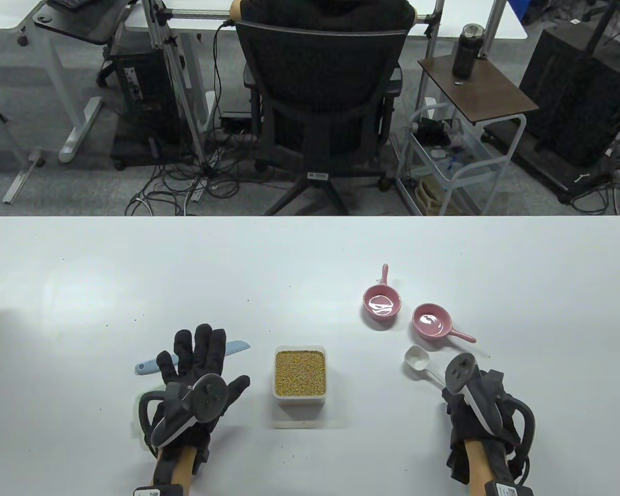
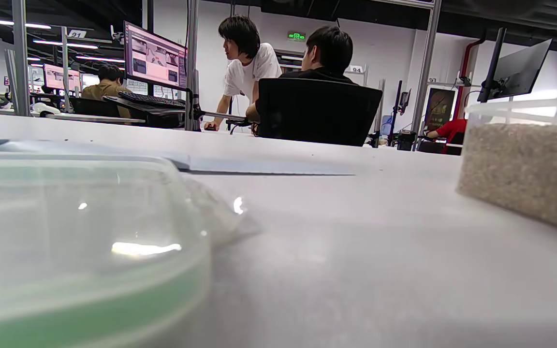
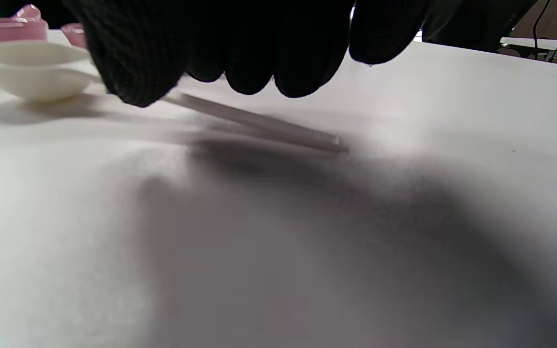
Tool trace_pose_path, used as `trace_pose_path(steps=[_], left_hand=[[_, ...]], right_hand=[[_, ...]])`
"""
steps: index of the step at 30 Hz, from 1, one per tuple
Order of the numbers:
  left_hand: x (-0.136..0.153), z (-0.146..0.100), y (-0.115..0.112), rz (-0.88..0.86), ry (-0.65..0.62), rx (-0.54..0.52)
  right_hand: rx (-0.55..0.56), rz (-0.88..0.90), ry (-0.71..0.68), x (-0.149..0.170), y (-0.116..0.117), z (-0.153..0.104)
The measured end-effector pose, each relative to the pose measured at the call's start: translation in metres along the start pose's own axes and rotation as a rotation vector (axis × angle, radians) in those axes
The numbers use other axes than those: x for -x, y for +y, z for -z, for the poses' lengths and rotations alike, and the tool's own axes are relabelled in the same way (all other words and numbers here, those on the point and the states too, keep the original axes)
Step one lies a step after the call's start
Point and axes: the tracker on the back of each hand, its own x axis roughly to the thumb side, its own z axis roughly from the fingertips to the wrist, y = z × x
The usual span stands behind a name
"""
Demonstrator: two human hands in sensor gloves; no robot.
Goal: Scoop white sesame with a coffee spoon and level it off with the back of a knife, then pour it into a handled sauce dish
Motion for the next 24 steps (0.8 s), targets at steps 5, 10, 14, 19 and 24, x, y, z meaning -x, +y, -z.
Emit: trace_pose_path(steps=[5,10,14,19,24], left_hand=[[-0.001,0.000,-0.002,0.006,-0.007,0.014],[0.000,0.000,0.000,-0.018,-0.007,-0.009],[0.000,-0.001,0.000,-0.010,-0.011,-0.004],[0.000,-0.001,0.001,-0.017,-0.010,0.002],[-0.001,-0.001,0.001,-0.011,-0.014,0.014]], right_hand=[[0.079,-0.029,-0.017,-0.002,0.011,0.003],[0.080,-0.074,-0.078,-0.009,0.012,-0.003],[0.218,0.036,-0.198,-0.025,-0.011,-0.020],[0.274,0.271,-0.357,-0.053,-0.049,-0.049],[0.326,0.548,-0.487,-0.066,-0.027,-0.064]])
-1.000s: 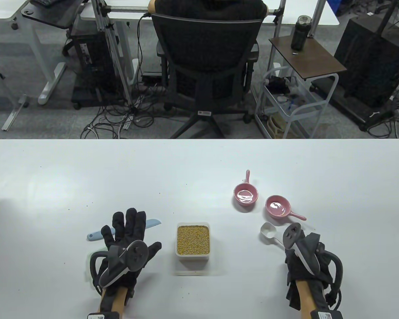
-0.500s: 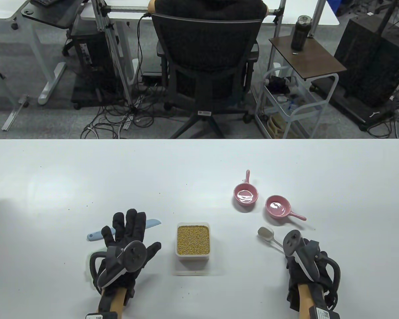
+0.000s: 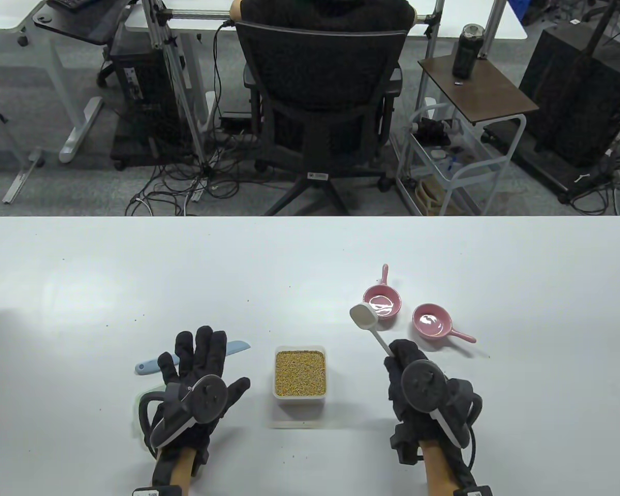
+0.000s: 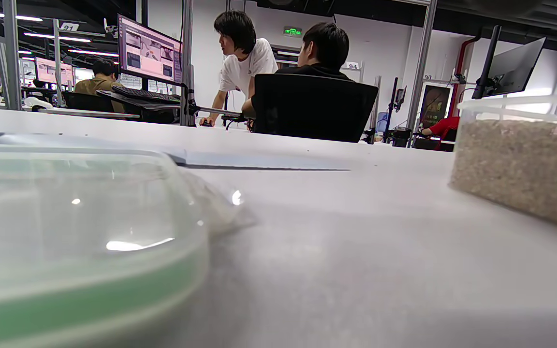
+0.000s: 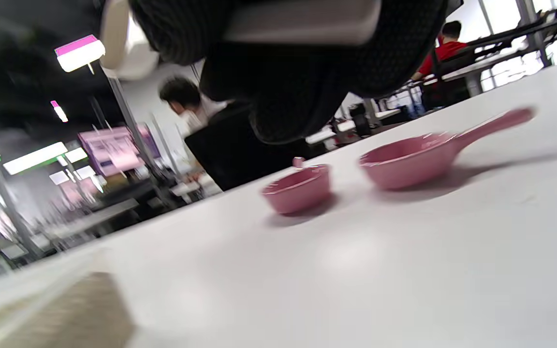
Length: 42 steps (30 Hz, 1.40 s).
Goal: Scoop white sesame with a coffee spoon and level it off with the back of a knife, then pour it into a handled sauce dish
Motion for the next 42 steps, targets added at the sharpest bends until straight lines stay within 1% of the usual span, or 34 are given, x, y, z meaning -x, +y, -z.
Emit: trace_pose_path(steps=[2,3,5,9,11,12,13,14,15,17,19,21,23,25,27,29,32,33,35,36,40,42], left_hand=[[0.000,0.000,0.000,-0.012,-0.003,0.003],[-0.001,0.001,0.000,-0.028,-0.011,0.014],[-0.003,0.001,0.000,-0.057,-0.024,0.030],[-0.013,0.005,0.007,-0.145,-0.109,0.108],[-0.023,0.010,0.010,-0.126,-0.131,0.099],[-0.029,0.014,0.011,-0.089,-0.153,0.108],[-0.036,0.019,0.011,-0.052,-0.180,0.150],[-0.042,0.024,0.010,-0.017,-0.206,0.208],[-0.047,0.027,0.009,-0.008,-0.224,0.235],[-0.056,0.038,0.005,-0.028,-0.262,0.335],[-0.060,0.044,0.002,-0.058,-0.263,0.380],[-0.064,0.050,-0.003,-0.047,-0.272,0.398],[-0.066,0.053,-0.006,-0.010,-0.266,0.400],[-0.065,0.054,-0.008,0.021,-0.259,0.403],[-0.065,0.053,-0.008,-0.021,-0.258,0.367],[-0.066,0.054,-0.007,0.008,-0.256,0.354],[-0.068,0.054,-0.005,0.037,-0.252,0.355],[-0.069,0.055,-0.004,0.046,-0.251,0.357],[-0.071,0.055,-0.004,0.063,-0.249,0.364],[-0.071,0.055,-0.003,0.066,-0.248,0.365],[-0.071,0.055,-0.003,0.067,-0.253,0.362],[-0.071,0.055,-0.004,0.062,-0.254,0.361]], right_hand=[[0.004,0.033,-0.017,0.002,0.009,-0.002],[0.006,-0.003,-0.032,0.000,0.010,-0.001],[0.057,-0.058,-0.082,-0.005,0.008,-0.001],[0.093,-0.123,-0.177,-0.024,0.007,-0.006],[0.118,-0.205,-0.249,-0.037,0.007,-0.010],[0.135,-0.238,-0.290,-0.042,0.007,-0.014],[0.147,-0.274,-0.333,-0.048,0.007,-0.017],[0.134,-0.322,-0.374,-0.053,0.009,-0.020],[0.124,-0.351,-0.394,-0.056,0.009,-0.022],[0.114,-0.433,-0.452,-0.064,0.014,-0.030],[0.134,-0.482,-0.476,-0.068,0.017,-0.033],[0.158,-0.532,-0.491,-0.072,0.020,-0.036],[0.185,-0.563,-0.491,-0.074,0.024,-0.038],[0.200,-0.632,-0.511,-0.077,0.031,-0.041],[0.195,-0.696,-0.549,-0.080,0.037,-0.043],[0.170,-0.688,-0.567,-0.084,0.039,-0.045],[0.083,-0.657,-0.558,-0.089,0.038,-0.046],[0.069,-0.635,-0.543,-0.089,0.038,-0.045],[-0.016,-0.559,-0.490,-0.090,0.036,-0.041],[-0.028,-0.532,-0.471,-0.089,0.036,-0.041],[-0.173,-0.365,-0.356,-0.085,0.037,-0.030],[-0.221,-0.306,-0.298,-0.082,0.038,-0.026]])
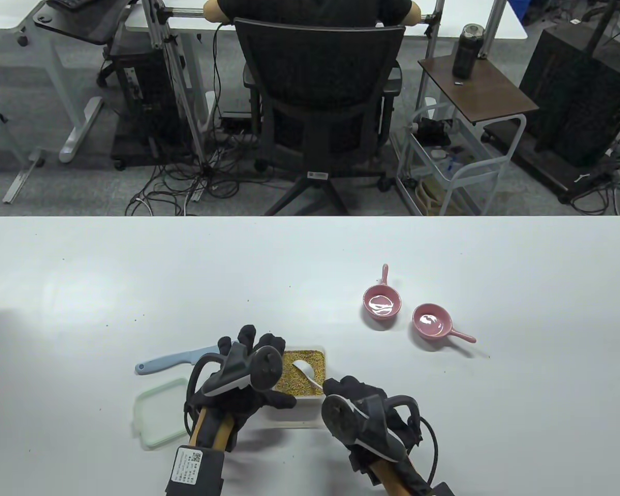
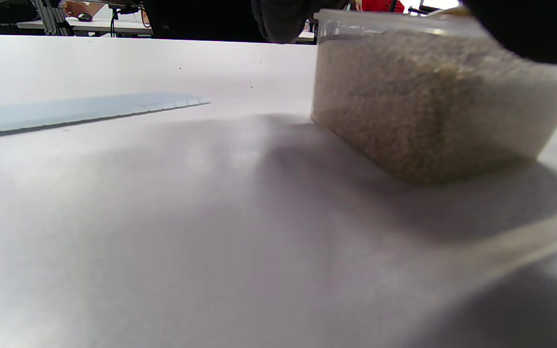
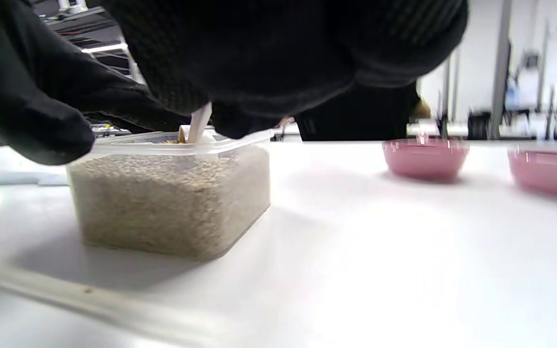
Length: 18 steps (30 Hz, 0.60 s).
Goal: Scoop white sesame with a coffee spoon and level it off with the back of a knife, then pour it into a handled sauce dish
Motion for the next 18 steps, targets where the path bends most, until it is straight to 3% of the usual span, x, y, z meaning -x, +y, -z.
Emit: trace_pose_path(steps=[10,18], left_hand=[[-0.001,0.000,0.001,0.015,0.002,0.010],[0.004,-0.003,0.004,-0.008,-0.009,0.057]], right_hand=[[-0.287,0.632,0.313,0.050,0.022,0.016],[-0.365,0.830,0.384,0.066,0.036,0.015]])
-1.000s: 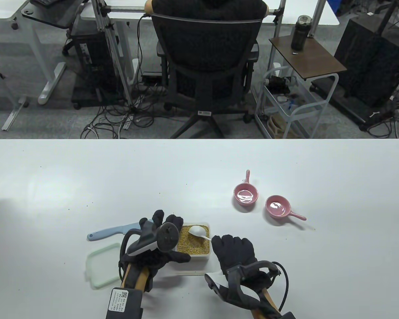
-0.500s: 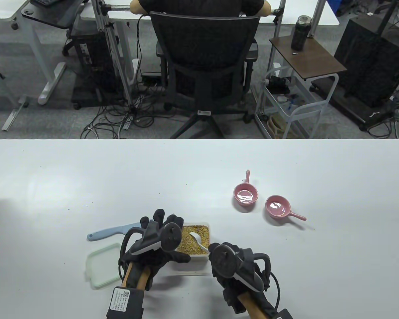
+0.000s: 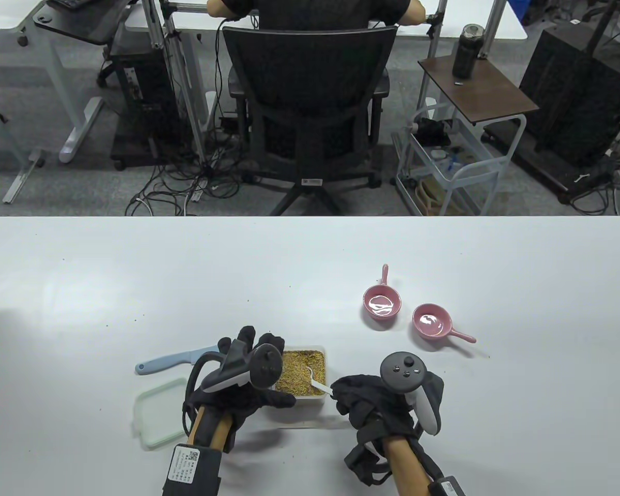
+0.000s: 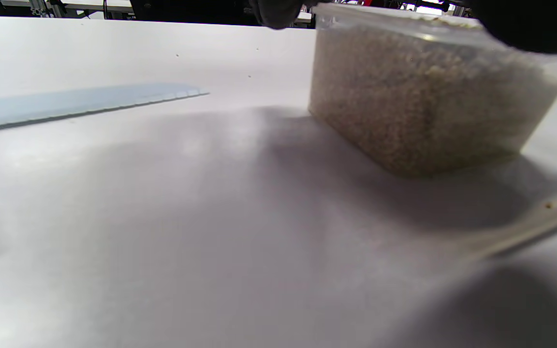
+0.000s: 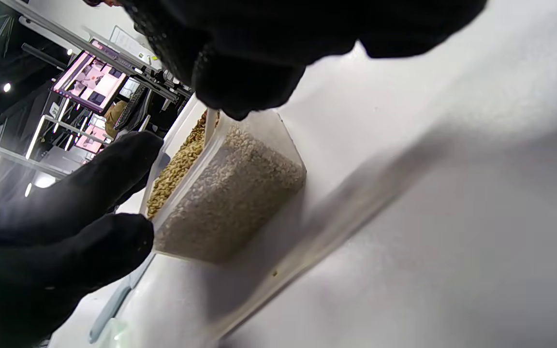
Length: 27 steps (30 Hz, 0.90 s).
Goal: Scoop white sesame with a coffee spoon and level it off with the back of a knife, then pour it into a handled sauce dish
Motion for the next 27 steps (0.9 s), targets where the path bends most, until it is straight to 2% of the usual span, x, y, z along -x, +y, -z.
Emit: trace_pose_path(steps=[6,10,15,18,20,22,24,27], left_hand=[[0.035,-0.018,0.020,0.006,0.086,-0.076],[0.064,-0.028,0.027,0.045,0.204,-0.110],[0.105,-0.025,0.023,0.251,0.398,0.020],[0.124,-0.016,0.007,0.395,0.486,0.126],[0.130,-0.011,-0.003,0.442,0.502,0.217],[0.133,-0.007,-0.011,0.474,0.499,0.211],[0.132,-0.005,-0.012,0.498,0.493,0.158],[0.133,-0.002,-0.012,0.531,0.459,0.138]], right_hand=[[0.008,0.061,-0.011,0.003,-0.005,-0.001],[0.008,0.081,-0.020,0.003,-0.007,-0.002],[0.006,0.070,-0.020,0.003,-0.008,-0.002],[0.018,0.070,-0.027,0.003,-0.009,-0.003],[0.022,0.065,-0.027,0.003,-0.010,-0.004],[0.022,0.066,-0.029,0.003,-0.010,-0.004],[0.019,0.068,-0.030,0.003,-0.010,-0.004],[0.020,0.066,-0.030,0.004,-0.010,-0.004]])
